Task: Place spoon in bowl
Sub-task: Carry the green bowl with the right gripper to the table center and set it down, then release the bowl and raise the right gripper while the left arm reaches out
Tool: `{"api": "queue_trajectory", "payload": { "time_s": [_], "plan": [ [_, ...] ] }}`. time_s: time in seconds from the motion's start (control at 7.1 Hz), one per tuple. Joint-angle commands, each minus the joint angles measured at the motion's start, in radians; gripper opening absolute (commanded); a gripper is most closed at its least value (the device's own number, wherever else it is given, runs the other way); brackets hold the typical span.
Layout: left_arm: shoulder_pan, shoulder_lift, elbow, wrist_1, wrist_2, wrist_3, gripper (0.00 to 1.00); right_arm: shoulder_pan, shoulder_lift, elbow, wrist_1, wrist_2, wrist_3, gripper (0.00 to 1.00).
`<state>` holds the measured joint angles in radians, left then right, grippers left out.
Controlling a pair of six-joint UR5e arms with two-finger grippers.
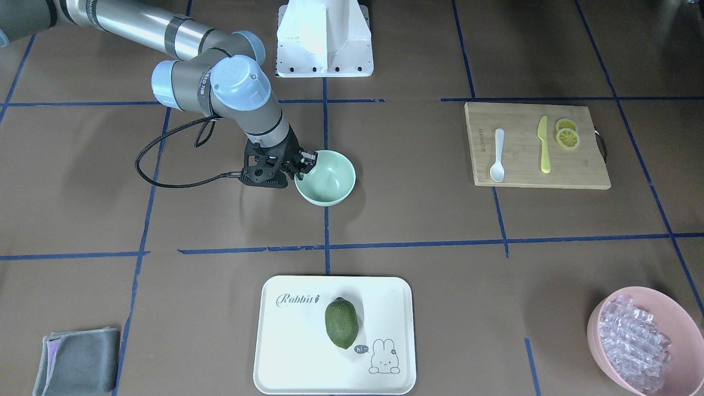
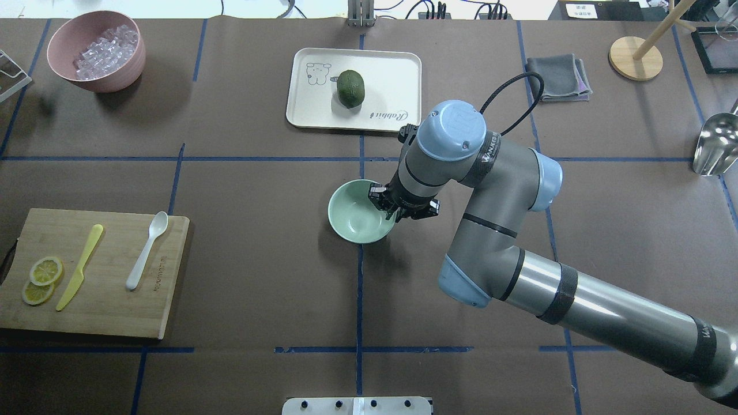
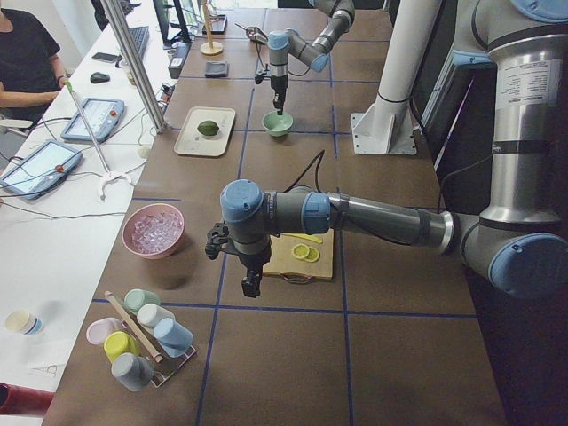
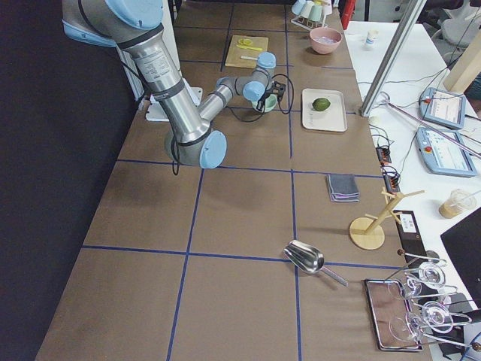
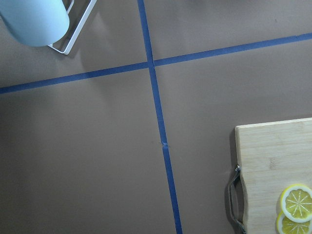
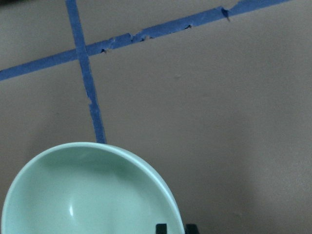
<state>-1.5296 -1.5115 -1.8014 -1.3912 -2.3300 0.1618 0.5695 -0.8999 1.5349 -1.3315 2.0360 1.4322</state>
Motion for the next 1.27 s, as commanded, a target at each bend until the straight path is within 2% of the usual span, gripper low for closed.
{"api": "queue_trajectory", "payload": {
  "time_s": [0.0, 0.28, 0.42, 0.56, 0.7, 1.13],
  "plan": [
    [0.078, -0.012, -0.022, -0.055, -0.061, -0.083, 1.0, 0.018, -0.019, 0.055, 0.0, 0.006, -0.003, 0.99],
    [0.268, -0.021, -0.084, -0.231, -0.062, -0.355, 1.0, 0.157, -0.207, 0.245, 0.0, 0.091, -0.024, 0.99],
    [0.373, -0.024, -0.085, -0.332, -0.054, -0.495, 1.0, 0.258, -0.273, 0.267, -0.002, 0.178, -0.085, 0.99],
    [0.461, -0.039, -0.076, -0.415, -0.048, -0.586, 1.0, 0.327, -0.34, 0.287, -0.002, 0.223, -0.177, 0.99],
    [0.55, -0.082, -0.073, -0.431, -0.017, -0.652, 1.0, 0.387, -0.419, 0.31, -0.002, 0.237, -0.284, 0.99],
    [0.774, -0.192, -0.049, -0.428, 0.258, -0.722, 0.95, 0.497, -0.557, 0.321, 0.0, 0.277, -0.525, 0.99]
  ]
}}
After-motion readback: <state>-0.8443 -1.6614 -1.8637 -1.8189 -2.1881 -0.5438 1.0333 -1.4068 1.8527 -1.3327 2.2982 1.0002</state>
